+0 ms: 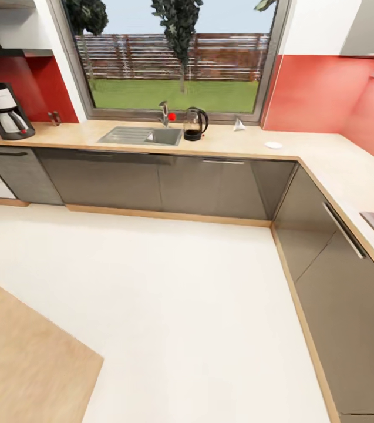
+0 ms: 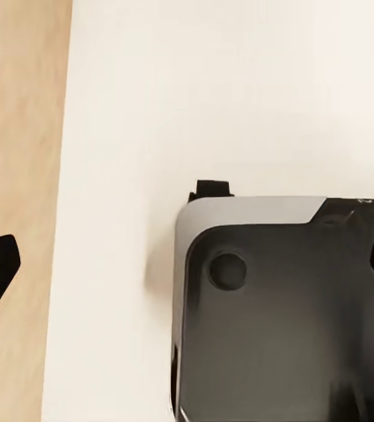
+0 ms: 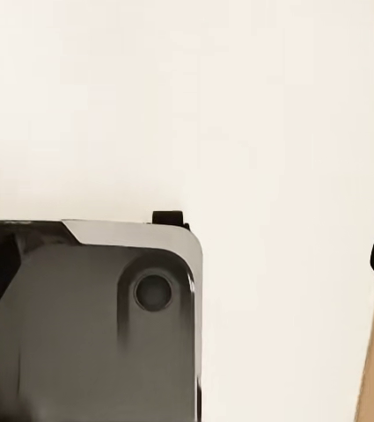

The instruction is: Set up a coffee station on the kitchen countertop: keep the coffee maker on the countertop, move the bottle of coffee from the kitchen shelf to the counter next to the coffee maker, place a paper coffee filter on top of the coffee maker, put the saucer next to the coffee maker with the coffee cup on the saucer, and place the electric kettle next to the coffee maker.

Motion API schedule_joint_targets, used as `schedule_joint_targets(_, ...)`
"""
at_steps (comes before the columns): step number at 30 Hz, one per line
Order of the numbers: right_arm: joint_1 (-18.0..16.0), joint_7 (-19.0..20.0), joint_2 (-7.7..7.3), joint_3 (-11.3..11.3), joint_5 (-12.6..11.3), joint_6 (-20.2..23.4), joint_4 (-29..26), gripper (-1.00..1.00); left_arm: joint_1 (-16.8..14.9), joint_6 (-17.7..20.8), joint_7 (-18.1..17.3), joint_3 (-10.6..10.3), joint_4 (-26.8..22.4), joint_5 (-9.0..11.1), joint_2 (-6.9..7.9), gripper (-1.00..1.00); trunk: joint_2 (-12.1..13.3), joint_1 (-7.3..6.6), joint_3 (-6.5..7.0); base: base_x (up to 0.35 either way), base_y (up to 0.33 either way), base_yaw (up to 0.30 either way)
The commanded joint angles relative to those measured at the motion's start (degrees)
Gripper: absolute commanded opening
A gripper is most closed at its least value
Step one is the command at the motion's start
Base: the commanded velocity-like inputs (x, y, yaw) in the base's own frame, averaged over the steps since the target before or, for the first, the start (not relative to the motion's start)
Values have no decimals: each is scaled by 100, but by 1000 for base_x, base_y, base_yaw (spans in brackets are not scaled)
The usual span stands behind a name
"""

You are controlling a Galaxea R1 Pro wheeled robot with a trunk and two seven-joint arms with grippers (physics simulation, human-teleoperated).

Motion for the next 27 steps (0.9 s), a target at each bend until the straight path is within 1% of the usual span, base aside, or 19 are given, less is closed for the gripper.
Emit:
schedule_joint_targets(1,-2,-7,0,-1,2,-42,4,100,-4,-19,2,-5,5,32,-1,100,-8,6,-11,340,-102,127)
schedule_joint_targets(6,-1,-7,0,-2,2,-241,15,100,-4,-13,2,-17,5,31,-12,100,-8,6,2,340,-105,50)
schedule_joint_targets(10,-1,-7,0,-22,2,-288,22,100,-4,-12,2,-20,5,28,-9,100,-8,6,34,340,-128,7)
schedule_joint_targets(11,0,-4,0,-141,2,-309,24,100,-4,-12,2,-22,5,27,-12,100,-8,6,43,338,-147,-52)
schedule_joint_targets(16,0,1,0,-239,2,-321,26,100,-4,-12,2,-16,5,27,-8,100,-8,6,88,336,-151,-92)
schedule_joint_targets(19,1,1,2,-241,7,-391,31,100,-4,-17,2,-15,5,27,-4,100,-8,6,115,338,-76,-120)
schedule_joint_targets(23,0,1,8,-239,18,-616,90,100,-4,-20,2,-15,5,27,0,100,-8,6,151,335,-13,-123)
schedule_joint_targets(27,-1,1,9,-240,19,-666,167,100,-4,-20,4,-15,5,27,-2,100,-8,6,187,163,-2,-124)
